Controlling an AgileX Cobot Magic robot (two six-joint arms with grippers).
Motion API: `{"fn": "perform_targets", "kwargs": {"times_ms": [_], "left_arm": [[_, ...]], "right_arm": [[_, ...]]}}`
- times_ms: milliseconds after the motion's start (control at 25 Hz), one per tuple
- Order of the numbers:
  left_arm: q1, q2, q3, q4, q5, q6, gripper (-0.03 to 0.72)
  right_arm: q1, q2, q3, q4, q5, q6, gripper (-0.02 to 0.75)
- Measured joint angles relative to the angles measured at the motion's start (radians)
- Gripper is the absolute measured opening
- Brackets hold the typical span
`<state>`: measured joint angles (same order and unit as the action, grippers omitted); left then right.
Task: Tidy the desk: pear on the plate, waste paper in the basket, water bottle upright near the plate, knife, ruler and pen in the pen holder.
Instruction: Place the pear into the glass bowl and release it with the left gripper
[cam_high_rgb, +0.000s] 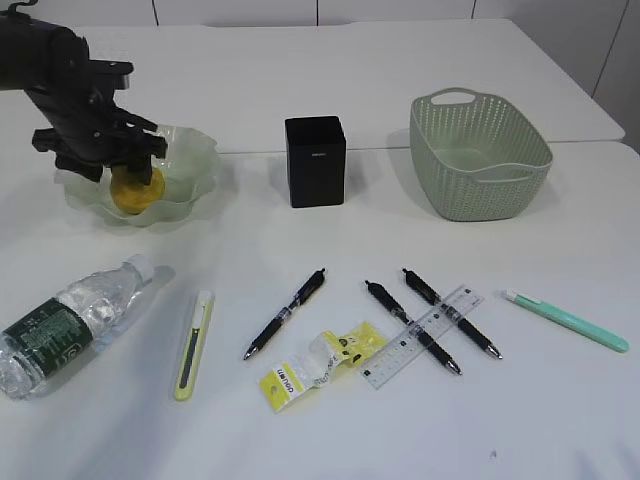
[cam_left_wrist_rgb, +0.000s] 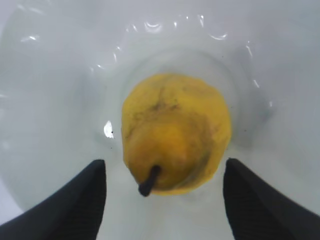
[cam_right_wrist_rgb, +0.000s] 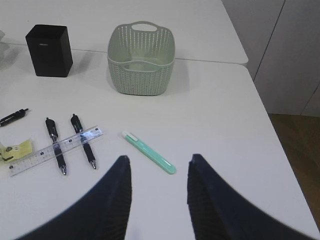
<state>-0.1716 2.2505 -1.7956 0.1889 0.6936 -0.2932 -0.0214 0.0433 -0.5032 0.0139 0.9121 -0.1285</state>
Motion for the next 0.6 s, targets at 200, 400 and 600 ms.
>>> {"fn": "perform_targets", "kwargs": {"times_ms": [200,400,600], "left_arm": [[0.0,-0.063,0.0,0.008,0.022,0.0,0.522],[0.0,-0.145,0.0,0.008,0.098,0.006,0.523],[0.0,-0.209,0.0,-0.025,0.209,0.049,0.523]], "right_arm": [[0.0,0.0,0.0,0.0,-0.001,0.0,0.313],[0.0,0.0,0.0,0.0,-0.001,0.0,0.313],[0.0,0.0,0.0,0.0,-0.002,0.0,0.313]]}}
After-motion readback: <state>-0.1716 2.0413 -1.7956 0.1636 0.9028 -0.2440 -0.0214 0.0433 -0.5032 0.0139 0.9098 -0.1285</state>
